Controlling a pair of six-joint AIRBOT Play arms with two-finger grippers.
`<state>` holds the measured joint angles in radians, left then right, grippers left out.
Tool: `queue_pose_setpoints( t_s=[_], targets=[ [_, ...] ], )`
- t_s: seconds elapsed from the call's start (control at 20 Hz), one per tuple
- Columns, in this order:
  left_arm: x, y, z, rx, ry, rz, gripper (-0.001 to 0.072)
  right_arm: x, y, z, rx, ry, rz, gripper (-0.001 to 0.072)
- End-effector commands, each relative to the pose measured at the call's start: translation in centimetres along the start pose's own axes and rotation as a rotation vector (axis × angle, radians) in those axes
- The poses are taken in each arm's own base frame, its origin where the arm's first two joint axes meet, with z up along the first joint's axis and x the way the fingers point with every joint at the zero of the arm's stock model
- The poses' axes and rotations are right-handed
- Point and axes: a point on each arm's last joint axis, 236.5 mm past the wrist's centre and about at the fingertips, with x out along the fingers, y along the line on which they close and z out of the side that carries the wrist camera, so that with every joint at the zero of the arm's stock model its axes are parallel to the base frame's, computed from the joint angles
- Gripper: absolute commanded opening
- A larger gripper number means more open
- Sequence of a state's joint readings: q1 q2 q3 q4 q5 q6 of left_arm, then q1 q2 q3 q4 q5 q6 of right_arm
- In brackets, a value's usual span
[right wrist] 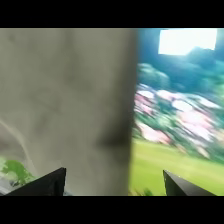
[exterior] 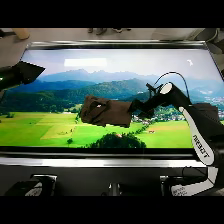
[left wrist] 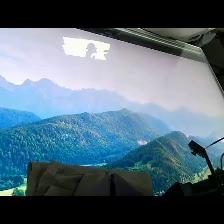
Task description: Fold the shirts.
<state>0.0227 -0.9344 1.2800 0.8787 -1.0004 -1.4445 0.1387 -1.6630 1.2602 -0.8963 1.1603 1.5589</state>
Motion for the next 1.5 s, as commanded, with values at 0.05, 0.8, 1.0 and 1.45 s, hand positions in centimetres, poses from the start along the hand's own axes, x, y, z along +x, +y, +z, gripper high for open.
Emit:
queue_pose_setpoints(
  t_s=[0.05, 0.8, 1.0, 1.45],
  targets=[
    [0.1, 0.2, -0.7, -0.005, 0.027, 0.005, 0.0028, 4.8, 2.4, -0.6, 0.037, 0.036, 0.091, 0.0641],
    [1.2, 2.4, -1.3, 0.011, 0.061, 0.065, 0.0028, -32.2, -1.4, 9.6, 0.067, -0.547, 0.267, 0.0021],
    [1.4, 2.5, -1.4, 0.009, 0.065, 0.065, 0.0028, -39.5, -12.5, 8.0, 0.269, -0.706, 0.216, 0.0021],
    [1.4, 2.4, -1.4, 0.007, 0.065, 0.062, 0.0028, -45.2, -22.5, 2.4, 0.475, -0.828, 0.118, 0.0022]
  ],
)
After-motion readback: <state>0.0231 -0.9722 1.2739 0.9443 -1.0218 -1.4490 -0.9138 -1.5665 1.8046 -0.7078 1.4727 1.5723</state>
